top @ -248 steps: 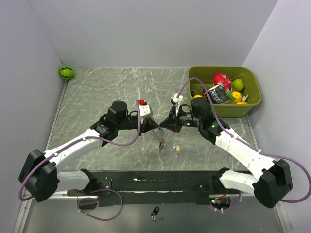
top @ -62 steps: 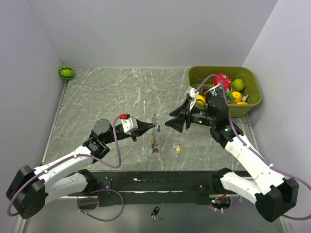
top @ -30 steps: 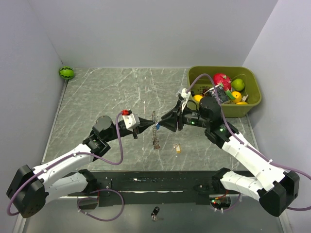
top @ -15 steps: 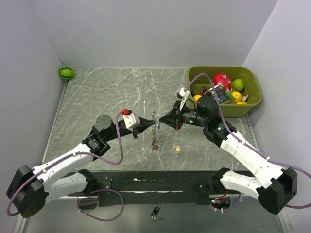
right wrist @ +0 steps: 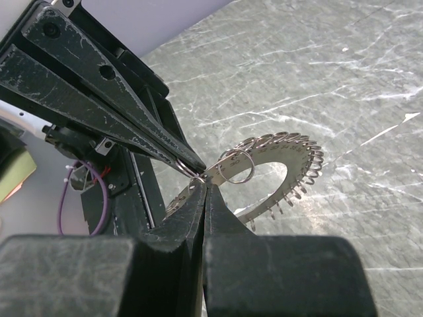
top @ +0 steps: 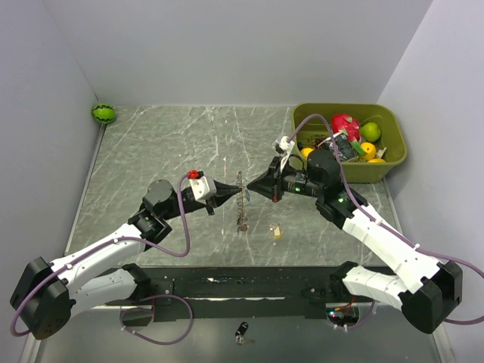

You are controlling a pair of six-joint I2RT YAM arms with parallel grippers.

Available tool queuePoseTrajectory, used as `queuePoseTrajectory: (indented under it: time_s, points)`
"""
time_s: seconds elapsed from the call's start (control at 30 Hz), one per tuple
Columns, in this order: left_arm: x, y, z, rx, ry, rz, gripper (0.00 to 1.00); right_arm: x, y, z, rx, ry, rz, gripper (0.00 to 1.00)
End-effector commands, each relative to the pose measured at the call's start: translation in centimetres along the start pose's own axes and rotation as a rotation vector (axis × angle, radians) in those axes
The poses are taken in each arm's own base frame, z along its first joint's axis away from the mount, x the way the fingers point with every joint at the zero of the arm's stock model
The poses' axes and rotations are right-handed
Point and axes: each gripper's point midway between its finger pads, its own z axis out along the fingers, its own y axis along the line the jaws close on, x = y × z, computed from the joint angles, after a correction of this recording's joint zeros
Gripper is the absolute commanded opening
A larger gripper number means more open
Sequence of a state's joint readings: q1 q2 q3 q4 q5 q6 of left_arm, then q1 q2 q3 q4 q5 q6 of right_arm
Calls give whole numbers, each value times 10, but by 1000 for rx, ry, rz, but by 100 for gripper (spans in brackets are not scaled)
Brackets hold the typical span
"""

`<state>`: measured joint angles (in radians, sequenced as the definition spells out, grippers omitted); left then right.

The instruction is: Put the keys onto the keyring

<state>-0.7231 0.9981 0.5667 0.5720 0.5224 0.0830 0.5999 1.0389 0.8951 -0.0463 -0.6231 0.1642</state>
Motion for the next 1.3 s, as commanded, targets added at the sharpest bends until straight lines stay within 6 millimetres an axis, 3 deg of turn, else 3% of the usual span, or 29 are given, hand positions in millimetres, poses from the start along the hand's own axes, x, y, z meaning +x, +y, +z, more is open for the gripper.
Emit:
queuePoseTrajectory:
  time_s: [0.0,0.3,0.67,0.77,0.97,1.13,1.27]
  points:
    - [-49,-5,0,30,-166,74,1,1,-1,7,-15,-5,-12,0]
    - [-50,-8,-2,46,-185,82,1,8,-6,13,-15,25,-3,0]
    - [-52,-16,-3,80,-220,94,1,18,8,12,-115,49,-40,1]
    - [-49,-16,-2,81,-209,96,1,9,12,6,-117,6,-97,25]
    - [-42,-17,-3,88,-189,107,1,1,13,-13,-68,-67,-208,57]
    - [-41,-20,-5,103,-183,115,1,-7,13,-24,-29,-115,-270,67]
    - [-40,-24,-8,118,-180,127,1,-15,4,-28,11,-133,-211,65]
